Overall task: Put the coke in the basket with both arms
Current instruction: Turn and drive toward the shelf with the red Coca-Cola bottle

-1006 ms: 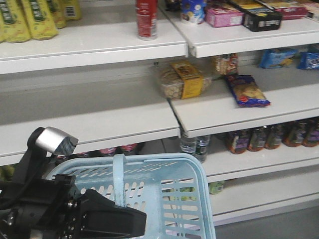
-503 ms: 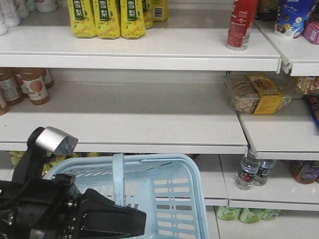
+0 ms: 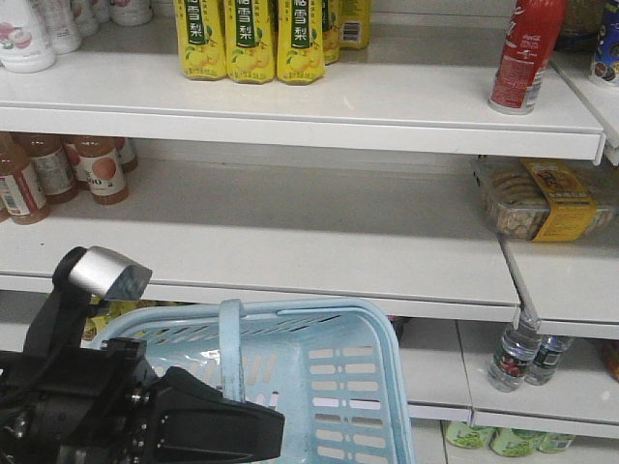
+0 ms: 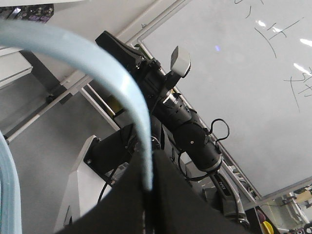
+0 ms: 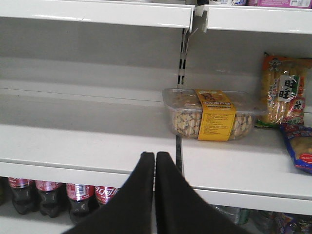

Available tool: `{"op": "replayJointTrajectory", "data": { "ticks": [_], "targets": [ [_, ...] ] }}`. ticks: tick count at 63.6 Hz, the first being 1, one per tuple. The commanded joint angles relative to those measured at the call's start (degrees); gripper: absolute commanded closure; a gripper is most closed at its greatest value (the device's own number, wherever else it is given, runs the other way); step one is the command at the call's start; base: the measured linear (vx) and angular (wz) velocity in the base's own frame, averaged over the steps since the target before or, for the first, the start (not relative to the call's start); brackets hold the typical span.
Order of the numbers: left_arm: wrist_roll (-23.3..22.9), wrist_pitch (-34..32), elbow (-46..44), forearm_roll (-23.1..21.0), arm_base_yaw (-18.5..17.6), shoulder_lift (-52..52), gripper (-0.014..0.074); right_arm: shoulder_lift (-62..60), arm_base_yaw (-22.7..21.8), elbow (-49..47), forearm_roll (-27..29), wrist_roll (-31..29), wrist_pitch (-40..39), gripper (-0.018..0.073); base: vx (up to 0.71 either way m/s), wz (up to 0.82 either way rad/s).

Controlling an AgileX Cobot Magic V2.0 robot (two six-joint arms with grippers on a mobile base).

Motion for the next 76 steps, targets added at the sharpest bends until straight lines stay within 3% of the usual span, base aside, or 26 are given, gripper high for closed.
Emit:
{"op": "replayJointTrajectory", "data": {
  "ticks": [1, 76],
  "targets": [
    [0.4, -3.7, -1.4, -4.8, -0.1, -1.3, 0.0603, -1.1, -0.3, 0.6, -0.4, -0.3, -4.2, 0.0564, 0.05, 0.04],
    [0.4, -3.7, -1.4, -4.8, -0.1, -1.3, 0.0603, -1.1, -0.3, 0.6, -0.4, -0.3, -4.2, 0.0564, 0.05, -0.06]
  ]
}}
